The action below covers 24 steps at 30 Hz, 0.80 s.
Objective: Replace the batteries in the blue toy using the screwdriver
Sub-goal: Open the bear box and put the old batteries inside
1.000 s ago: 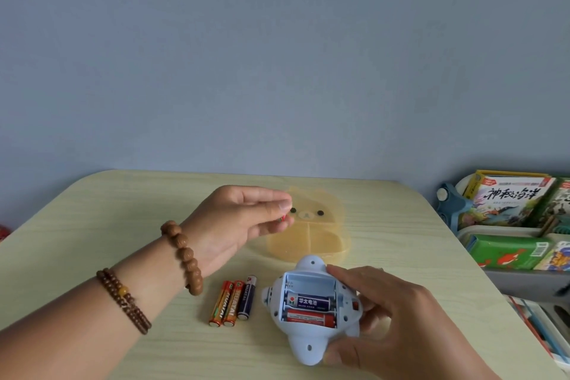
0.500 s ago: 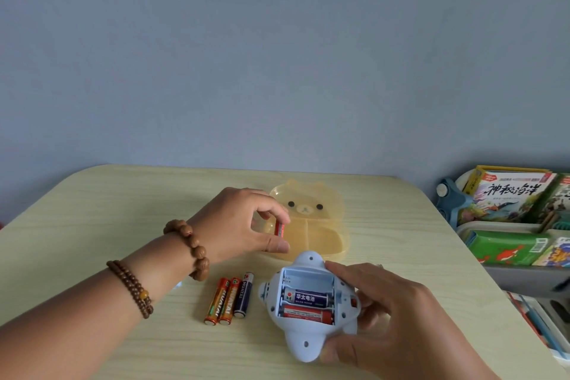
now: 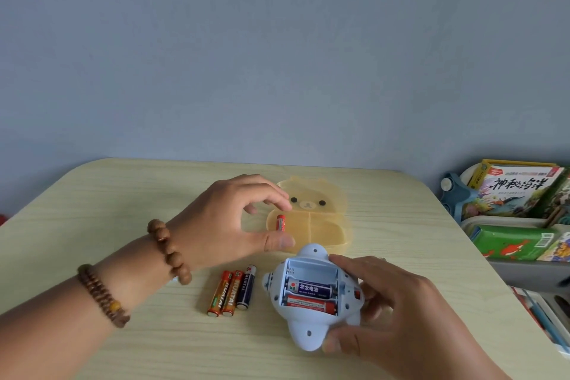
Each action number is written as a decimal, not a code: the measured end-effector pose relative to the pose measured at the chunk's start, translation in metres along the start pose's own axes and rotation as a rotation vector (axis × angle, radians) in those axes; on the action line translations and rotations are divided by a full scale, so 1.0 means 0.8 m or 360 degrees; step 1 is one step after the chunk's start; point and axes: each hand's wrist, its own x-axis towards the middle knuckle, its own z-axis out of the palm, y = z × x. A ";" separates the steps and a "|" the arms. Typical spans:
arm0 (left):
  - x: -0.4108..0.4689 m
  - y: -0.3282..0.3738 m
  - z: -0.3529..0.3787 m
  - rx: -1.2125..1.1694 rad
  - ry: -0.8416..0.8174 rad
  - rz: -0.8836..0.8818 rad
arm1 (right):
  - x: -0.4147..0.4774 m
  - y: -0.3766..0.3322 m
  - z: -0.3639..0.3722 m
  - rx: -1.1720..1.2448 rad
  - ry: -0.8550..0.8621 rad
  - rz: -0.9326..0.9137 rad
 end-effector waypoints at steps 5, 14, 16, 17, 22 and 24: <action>-0.050 0.032 0.001 0.0072 -0.0366 0.0114 | -0.002 -0.003 -0.003 0.0008 -0.0012 0.0037; -0.065 0.034 0.029 0.0048 -0.0166 -0.0056 | 0.001 -0.013 -0.008 0.0072 -0.0107 0.0244; -0.065 0.037 0.032 0.0038 -0.0144 -0.0066 | 0.002 -0.023 -0.011 0.0083 -0.0164 0.0254; -0.065 0.038 0.034 0.0041 -0.0127 -0.0075 | 0.003 -0.029 -0.013 0.0079 -0.0207 0.0267; -0.068 0.046 0.042 0.0023 -0.0050 -0.0084 | 0.007 -0.044 -0.009 -0.0007 -0.0069 0.0430; -0.069 0.053 0.044 0.0017 -0.0053 -0.0070 | 0.010 -0.052 0.002 -0.0122 0.0003 0.0435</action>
